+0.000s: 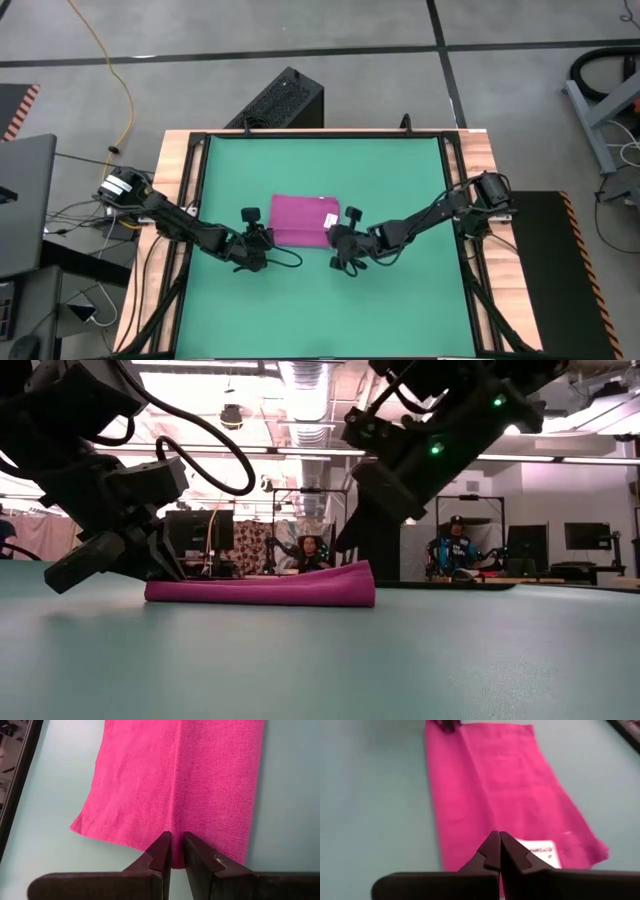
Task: Roll towel into tight, uniform cylinder
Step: Roll the pink towel
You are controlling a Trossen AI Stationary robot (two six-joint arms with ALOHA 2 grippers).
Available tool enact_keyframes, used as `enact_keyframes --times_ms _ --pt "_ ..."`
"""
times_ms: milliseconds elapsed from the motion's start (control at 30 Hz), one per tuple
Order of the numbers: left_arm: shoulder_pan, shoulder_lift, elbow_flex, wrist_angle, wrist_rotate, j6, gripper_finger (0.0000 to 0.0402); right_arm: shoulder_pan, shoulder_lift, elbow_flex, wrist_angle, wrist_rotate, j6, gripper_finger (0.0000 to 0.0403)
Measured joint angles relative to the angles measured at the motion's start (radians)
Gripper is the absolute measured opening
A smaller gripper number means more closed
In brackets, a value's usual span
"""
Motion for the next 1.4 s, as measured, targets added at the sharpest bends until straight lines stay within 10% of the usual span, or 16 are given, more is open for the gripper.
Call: enact_keyframes --times_ms 1400 --pt "-0.016 -0.019 0.094 -0.110 0.014 0.085 0.0039 -0.009 0.116 -0.069 0.133 0.001 0.097 0.0013"
